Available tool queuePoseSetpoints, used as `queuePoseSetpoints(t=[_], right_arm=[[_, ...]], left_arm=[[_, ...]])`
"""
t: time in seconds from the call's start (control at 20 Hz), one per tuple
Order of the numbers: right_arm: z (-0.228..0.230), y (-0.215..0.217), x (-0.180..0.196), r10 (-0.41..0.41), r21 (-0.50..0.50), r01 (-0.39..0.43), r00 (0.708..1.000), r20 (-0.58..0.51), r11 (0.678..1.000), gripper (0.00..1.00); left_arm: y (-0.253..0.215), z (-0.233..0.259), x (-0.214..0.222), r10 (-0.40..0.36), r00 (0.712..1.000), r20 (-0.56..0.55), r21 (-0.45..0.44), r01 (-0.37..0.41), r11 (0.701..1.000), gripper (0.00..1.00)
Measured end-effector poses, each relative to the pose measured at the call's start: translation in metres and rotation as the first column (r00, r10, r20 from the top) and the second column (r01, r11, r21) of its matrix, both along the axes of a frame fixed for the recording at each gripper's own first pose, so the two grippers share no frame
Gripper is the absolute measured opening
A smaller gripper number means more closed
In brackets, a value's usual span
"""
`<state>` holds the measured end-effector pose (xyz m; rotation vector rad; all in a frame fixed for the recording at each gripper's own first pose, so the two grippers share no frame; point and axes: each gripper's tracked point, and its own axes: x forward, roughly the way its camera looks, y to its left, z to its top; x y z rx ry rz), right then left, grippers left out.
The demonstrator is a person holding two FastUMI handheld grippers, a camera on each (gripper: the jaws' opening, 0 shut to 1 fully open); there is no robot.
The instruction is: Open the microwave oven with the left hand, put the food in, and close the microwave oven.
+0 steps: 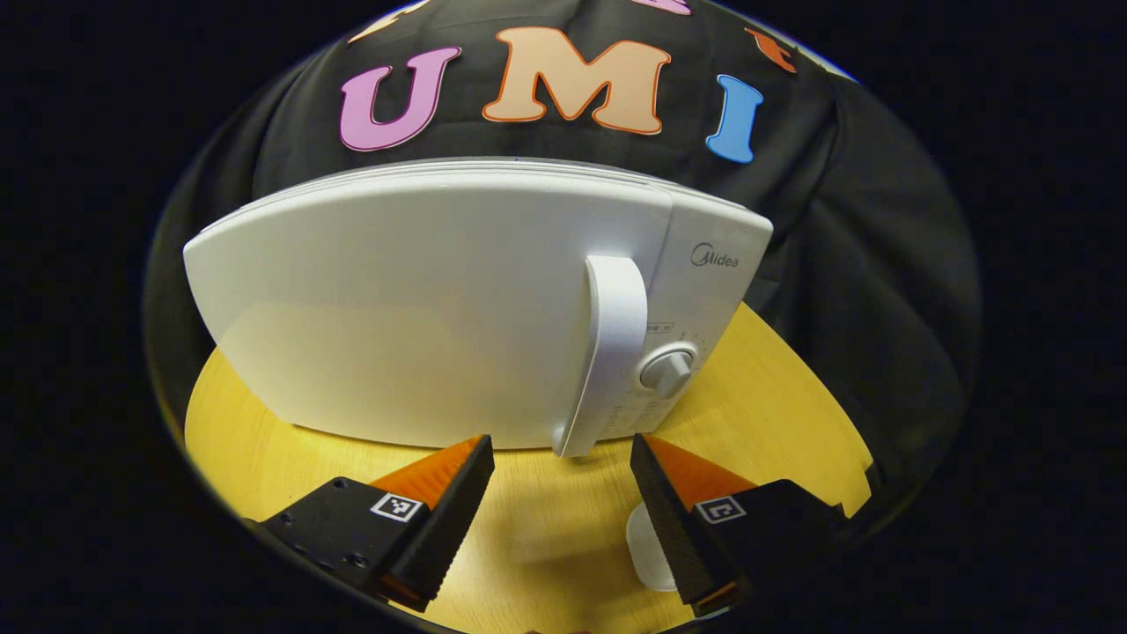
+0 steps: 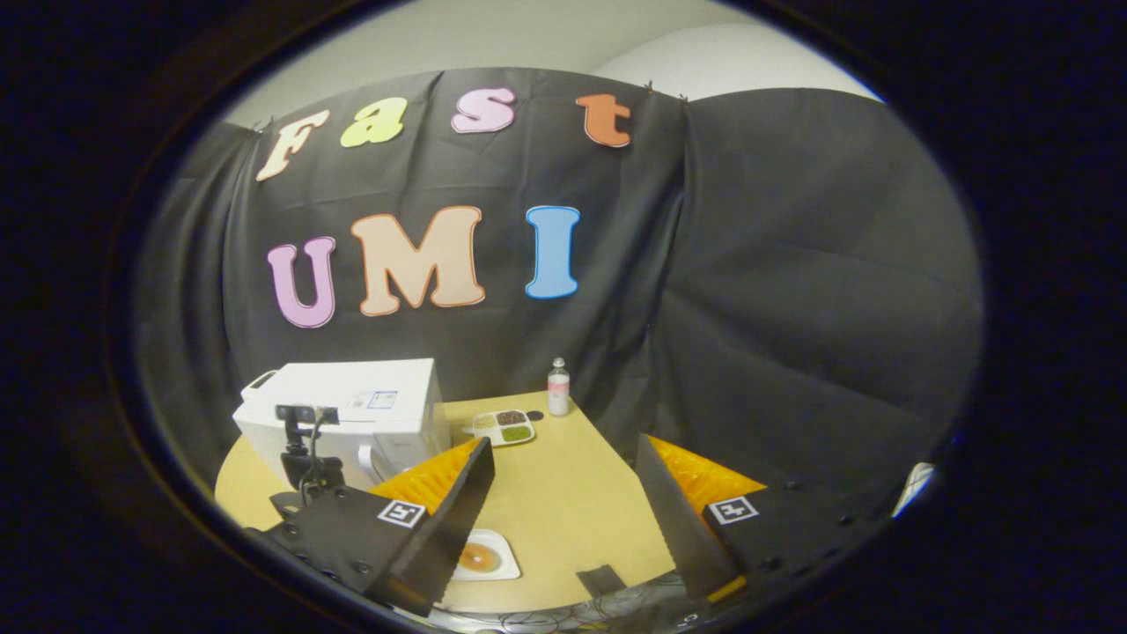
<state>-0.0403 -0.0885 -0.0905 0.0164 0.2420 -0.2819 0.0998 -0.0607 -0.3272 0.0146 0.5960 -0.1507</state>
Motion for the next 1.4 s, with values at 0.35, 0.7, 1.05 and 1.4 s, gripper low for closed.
queuePoseSetpoints(t=[0.35, 0.7, 1.05, 1.4], right_arm=[[-0.006, -0.002, -0.006, -0.008, -0.015, 0.008, 1.0, -0.018, 1.0, 0.97], [-0.003, -0.016, -0.013, -0.036, -0.042, 0.035, 0.999, -0.019, 0.999, 0.97], [-0.011, -0.006, -0.012, -0.001, -0.044, 0.0, 0.999, -0.032, 0.999, 0.97], [-0.033, -0.003, -0.018, 0.023, -0.012, -0.024, 0.996, -0.081, 1.0, 1.0]], left_arm=[[-0.013, -0.012, 0.02, -0.02, 1.0, -0.013, 0.047, 0.021, 0.999, 0.84], [-0.01, -0.012, 0.028, -0.006, 1.0, -0.015, 0.075, 0.008, 0.997, 0.28], [-0.009, -0.013, 0.025, -0.001, 1.0, -0.023, 0.082, 0.003, 0.997, 0.14], [-0.009, -0.011, 0.023, -0.005, 1.0, -0.006, 0.06, 0.006, 0.998, 0.07]])
